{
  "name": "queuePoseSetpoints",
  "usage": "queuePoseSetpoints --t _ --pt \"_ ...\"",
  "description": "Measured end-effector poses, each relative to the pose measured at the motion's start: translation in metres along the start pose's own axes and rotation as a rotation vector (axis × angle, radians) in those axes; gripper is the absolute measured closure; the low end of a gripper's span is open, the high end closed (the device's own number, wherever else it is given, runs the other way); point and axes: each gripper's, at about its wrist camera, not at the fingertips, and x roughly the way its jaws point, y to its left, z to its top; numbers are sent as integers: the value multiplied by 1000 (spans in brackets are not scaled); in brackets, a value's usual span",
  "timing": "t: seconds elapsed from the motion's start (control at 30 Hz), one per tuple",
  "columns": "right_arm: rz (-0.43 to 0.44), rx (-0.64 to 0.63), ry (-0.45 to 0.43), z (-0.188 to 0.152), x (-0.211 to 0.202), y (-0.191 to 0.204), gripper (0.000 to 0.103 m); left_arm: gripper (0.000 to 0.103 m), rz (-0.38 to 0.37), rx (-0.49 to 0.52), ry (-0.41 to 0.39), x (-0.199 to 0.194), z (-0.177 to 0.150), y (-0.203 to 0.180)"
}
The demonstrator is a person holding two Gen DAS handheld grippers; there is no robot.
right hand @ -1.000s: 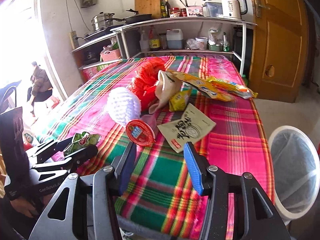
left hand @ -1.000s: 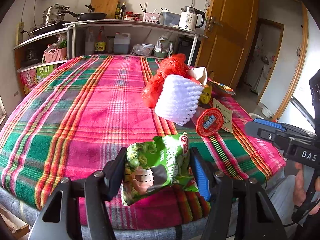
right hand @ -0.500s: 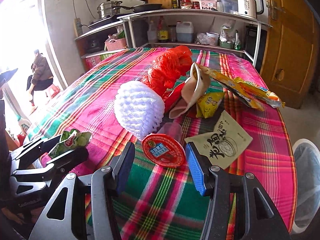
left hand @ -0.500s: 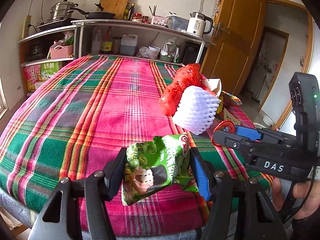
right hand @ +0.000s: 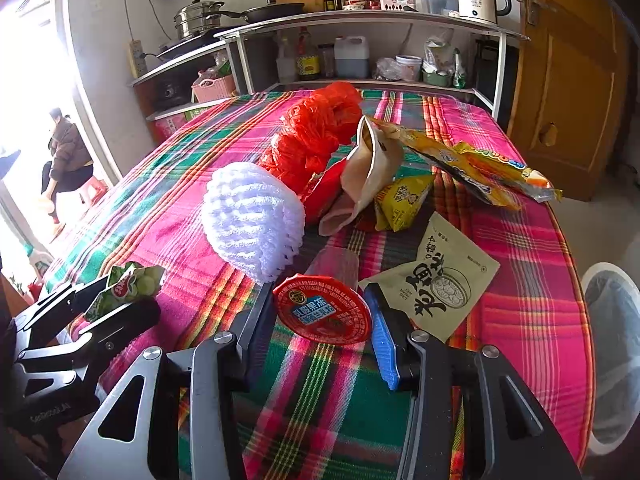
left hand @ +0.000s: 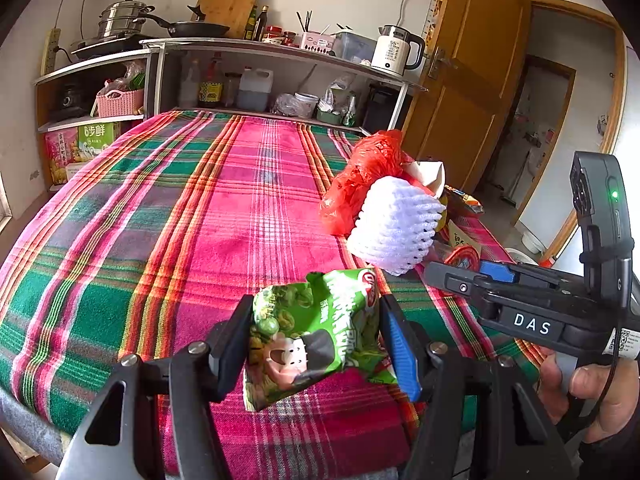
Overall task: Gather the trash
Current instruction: 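Grasp the green snack bag with the left tool while the right tool grasps the red-lidded plastic cup, then carry the bag and cup over the white bin and open both tools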
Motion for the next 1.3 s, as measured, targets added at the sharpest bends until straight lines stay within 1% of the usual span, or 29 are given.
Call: queuePoseSetpoints --t 0.27,0.57,0.97,1.3 --pt "-2 17 -54 -7 -35 -8 57 39 -16 31 -14 -8 4 -18" --pt "-43 75 -102 -25 -75 -36 57 39 -52 88 -18 -15 6 -53" --pt "-128 173 -156 -55 -125 -80 57 39 -122 172 -8 -16 10 -109" --pt "-215 246 -184 -71 -149 -123 57 39 -200 244 -5 -4 19 -156"
